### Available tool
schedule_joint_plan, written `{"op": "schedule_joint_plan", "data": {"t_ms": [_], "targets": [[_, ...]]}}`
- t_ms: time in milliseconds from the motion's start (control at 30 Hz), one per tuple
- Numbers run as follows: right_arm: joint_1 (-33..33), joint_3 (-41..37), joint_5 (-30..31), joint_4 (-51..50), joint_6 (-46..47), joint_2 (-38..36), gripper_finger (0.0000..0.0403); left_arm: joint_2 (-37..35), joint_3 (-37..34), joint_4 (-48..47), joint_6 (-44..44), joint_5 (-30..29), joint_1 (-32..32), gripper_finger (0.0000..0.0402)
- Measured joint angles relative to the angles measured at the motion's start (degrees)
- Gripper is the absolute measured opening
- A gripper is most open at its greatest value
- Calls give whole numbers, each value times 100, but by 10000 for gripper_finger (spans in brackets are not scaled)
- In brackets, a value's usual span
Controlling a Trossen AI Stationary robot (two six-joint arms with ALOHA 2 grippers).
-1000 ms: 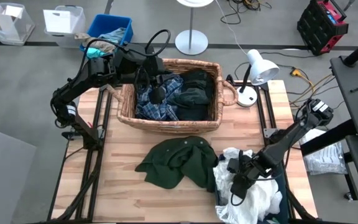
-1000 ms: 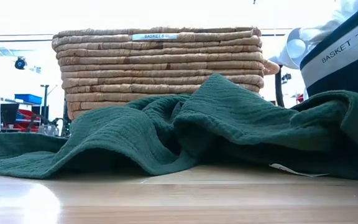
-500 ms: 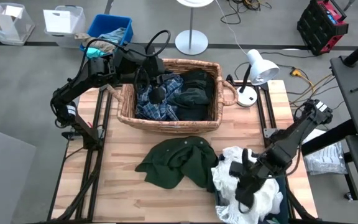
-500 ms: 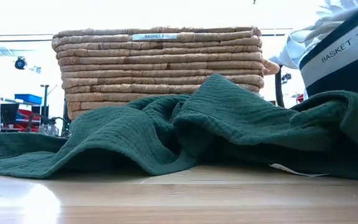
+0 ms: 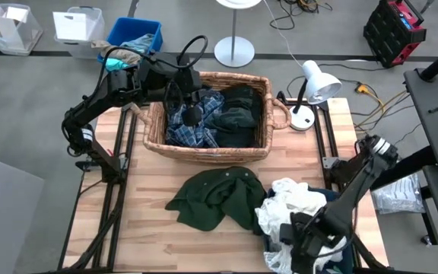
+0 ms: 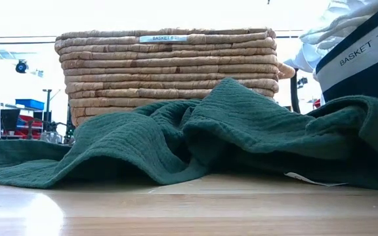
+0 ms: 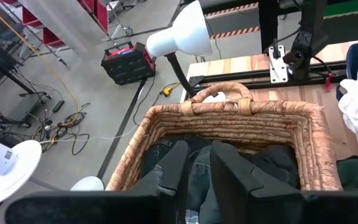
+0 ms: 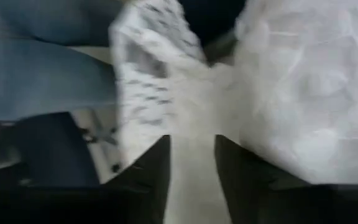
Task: Sort clothes
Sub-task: Put the white dress into the blue laundry bin
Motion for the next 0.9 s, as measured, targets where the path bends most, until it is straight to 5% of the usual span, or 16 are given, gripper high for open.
{"op": "schedule_joint_plan", "data": {"t_ms": [200,333,433,633,900], "targets": [[13,-2,36,-325,-581,745,209,1,0,115,18,-1,4,48],[-62,-2,22,-420,-941,1190,225,0,0,163,18,1,15,48],[-92,-2,18,-411,-1009,1389,186,-1,0,195,18,3,15,48],[-91,-11,65,-523,-912,1295,29,-1,0,195,18,5,22,48],[-89,-11,679,-1356,-179,754,10,0,0,190,16,8,22,48]]}}
